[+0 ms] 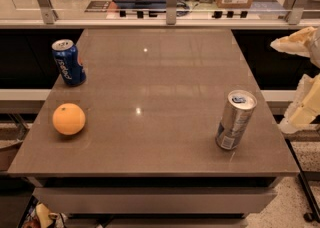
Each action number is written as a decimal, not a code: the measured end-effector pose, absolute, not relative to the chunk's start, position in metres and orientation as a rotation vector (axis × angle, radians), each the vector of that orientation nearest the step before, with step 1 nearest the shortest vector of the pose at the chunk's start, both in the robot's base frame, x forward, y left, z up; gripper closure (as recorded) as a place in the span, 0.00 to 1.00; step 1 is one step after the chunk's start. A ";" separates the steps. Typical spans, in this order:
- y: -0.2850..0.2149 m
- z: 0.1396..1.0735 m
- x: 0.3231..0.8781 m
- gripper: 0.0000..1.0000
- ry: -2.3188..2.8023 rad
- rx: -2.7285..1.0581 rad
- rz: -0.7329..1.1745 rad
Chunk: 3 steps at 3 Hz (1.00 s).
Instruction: Move redbull can near orange
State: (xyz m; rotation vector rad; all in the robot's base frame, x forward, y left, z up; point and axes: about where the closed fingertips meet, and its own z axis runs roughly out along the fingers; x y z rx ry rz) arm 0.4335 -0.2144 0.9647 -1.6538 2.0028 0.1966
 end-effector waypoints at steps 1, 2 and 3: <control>-0.211 0.951 0.436 0.00 1.908 -1.617 0.315; -0.206 0.939 0.438 0.00 1.803 -1.577 0.416; -0.199 0.931 0.439 0.00 1.703 -1.538 0.502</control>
Offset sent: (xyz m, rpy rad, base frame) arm 0.0061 0.0100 -0.0376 0.4000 -0.0750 0.1370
